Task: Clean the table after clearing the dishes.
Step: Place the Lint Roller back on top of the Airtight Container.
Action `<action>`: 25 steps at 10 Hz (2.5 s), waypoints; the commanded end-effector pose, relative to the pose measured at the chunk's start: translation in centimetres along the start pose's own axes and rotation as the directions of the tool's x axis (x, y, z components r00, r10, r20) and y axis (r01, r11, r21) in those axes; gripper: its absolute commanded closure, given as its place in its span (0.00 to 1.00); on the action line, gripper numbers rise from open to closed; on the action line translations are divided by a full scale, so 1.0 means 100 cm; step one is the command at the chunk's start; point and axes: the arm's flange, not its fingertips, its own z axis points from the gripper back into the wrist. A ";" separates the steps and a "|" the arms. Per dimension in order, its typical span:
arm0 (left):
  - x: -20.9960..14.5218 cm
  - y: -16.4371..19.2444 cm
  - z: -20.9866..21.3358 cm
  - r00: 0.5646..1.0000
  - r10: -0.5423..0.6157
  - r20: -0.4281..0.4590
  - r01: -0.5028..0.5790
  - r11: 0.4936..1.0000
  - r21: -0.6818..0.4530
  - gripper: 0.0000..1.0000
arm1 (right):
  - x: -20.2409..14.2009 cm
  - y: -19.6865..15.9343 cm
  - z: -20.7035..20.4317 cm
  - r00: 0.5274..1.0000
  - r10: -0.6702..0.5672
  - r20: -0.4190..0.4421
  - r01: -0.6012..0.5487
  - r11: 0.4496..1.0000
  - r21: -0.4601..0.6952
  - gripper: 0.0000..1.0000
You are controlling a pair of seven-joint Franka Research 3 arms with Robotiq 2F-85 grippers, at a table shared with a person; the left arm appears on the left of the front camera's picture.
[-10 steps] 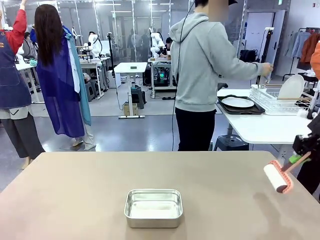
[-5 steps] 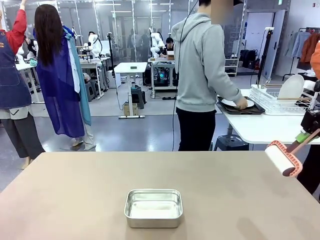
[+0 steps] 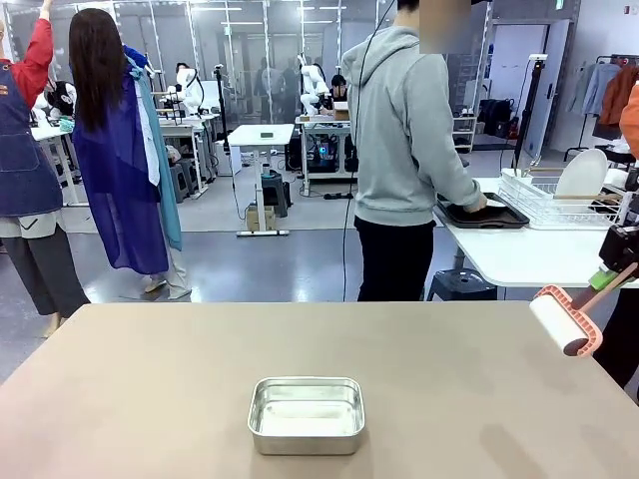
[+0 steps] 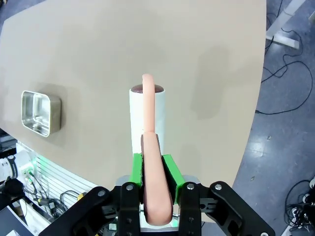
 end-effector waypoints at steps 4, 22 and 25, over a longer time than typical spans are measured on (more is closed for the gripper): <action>-0.002 -0.006 0.002 1.000 -0.004 -0.011 0.004 1.000 0.001 0.01 | -0.001 0.003 0.000 1.000 -0.003 0.018 0.003 1.000 0.000 0.78; -0.002 -0.006 0.002 1.000 -0.004 -0.011 0.004 1.000 0.001 0.01 | 0.030 0.454 -0.193 0.261 0.889 -0.375 -0.899 0.366 0.241 0.78; -0.002 -0.006 0.002 1.000 -0.004 -0.011 0.004 1.000 0.001 0.01 | 0.029 0.445 -0.195 0.217 0.908 -0.359 -0.897 0.331 0.293 0.78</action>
